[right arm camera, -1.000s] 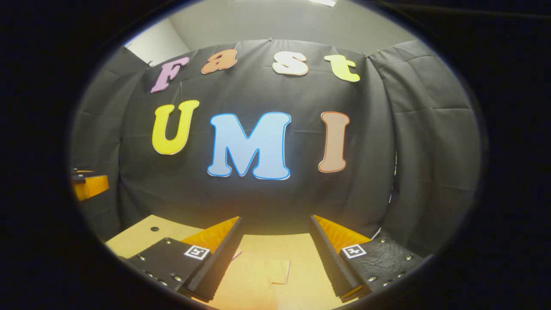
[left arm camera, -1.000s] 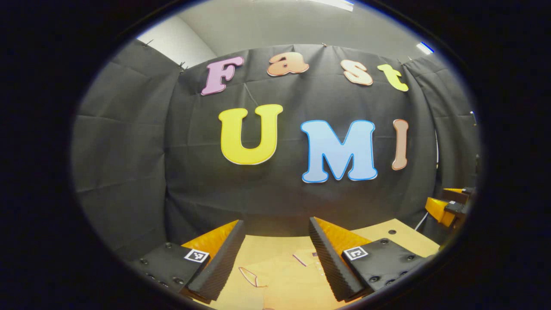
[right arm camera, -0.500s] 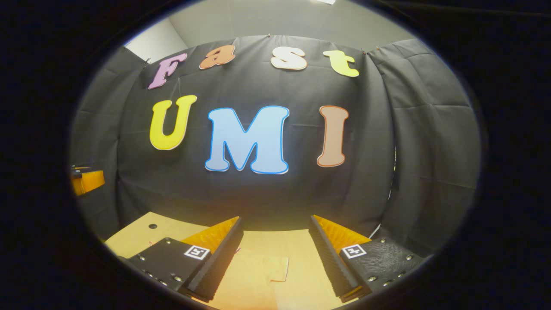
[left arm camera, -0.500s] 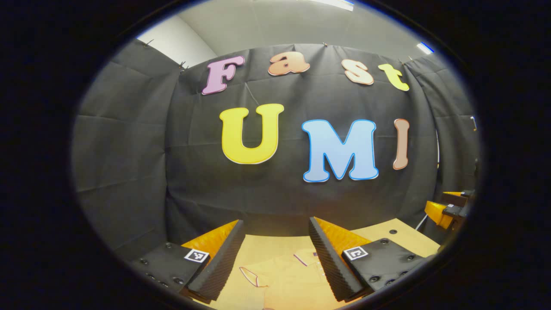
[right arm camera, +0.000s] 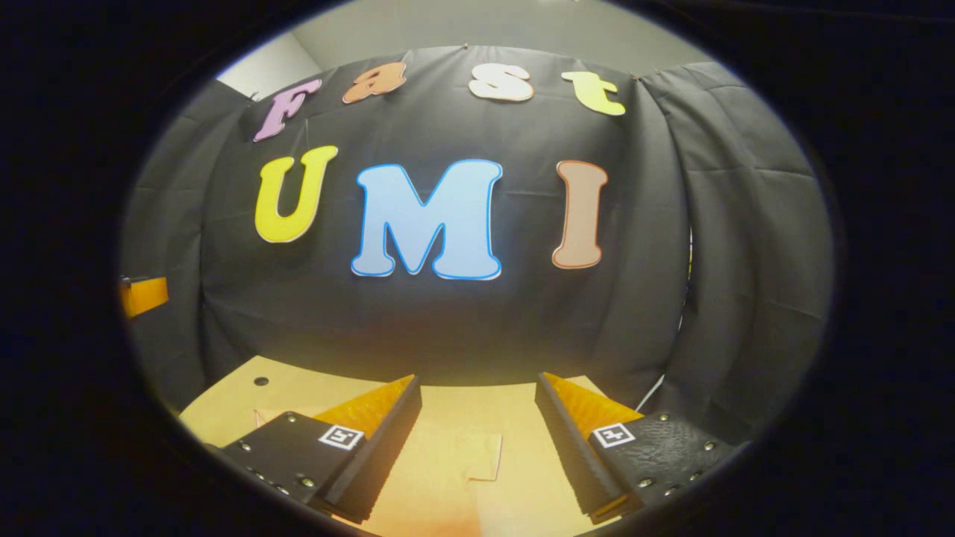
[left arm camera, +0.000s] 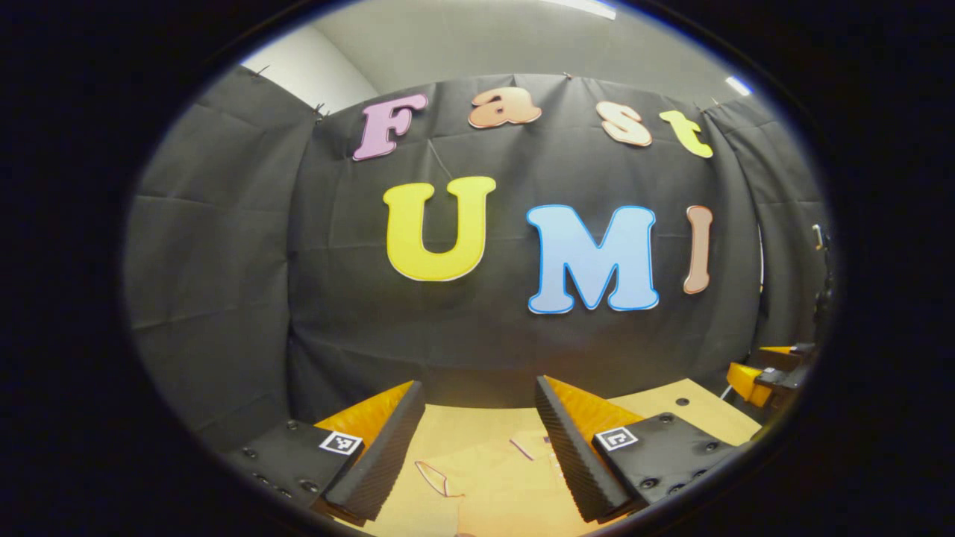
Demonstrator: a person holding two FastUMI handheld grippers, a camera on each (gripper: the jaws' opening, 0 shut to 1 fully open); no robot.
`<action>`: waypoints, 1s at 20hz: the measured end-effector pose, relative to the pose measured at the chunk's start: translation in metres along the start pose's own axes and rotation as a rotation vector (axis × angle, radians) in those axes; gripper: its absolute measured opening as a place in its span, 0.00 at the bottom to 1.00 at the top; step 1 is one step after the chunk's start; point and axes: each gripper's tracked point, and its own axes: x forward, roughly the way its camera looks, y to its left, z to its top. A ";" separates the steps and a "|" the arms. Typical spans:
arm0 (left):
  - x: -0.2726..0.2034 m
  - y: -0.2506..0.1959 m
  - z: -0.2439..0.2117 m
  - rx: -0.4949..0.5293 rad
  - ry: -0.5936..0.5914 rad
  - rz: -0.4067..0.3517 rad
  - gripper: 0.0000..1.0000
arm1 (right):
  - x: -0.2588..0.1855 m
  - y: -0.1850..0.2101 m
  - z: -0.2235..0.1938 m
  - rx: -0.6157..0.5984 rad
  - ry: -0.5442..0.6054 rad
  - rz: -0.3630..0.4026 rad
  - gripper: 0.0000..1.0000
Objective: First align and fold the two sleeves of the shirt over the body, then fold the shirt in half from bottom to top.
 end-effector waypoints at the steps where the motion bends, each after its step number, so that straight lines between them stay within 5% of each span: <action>1: 0.000 0.001 -0.001 -0.002 0.002 0.002 0.99 | 0.005 0.000 -0.005 0.006 0.013 0.000 0.96; 20: 0.012 0.022 -0.023 -0.003 0.068 0.071 0.98 | 0.133 -0.018 -0.196 0.071 0.461 -0.022 0.96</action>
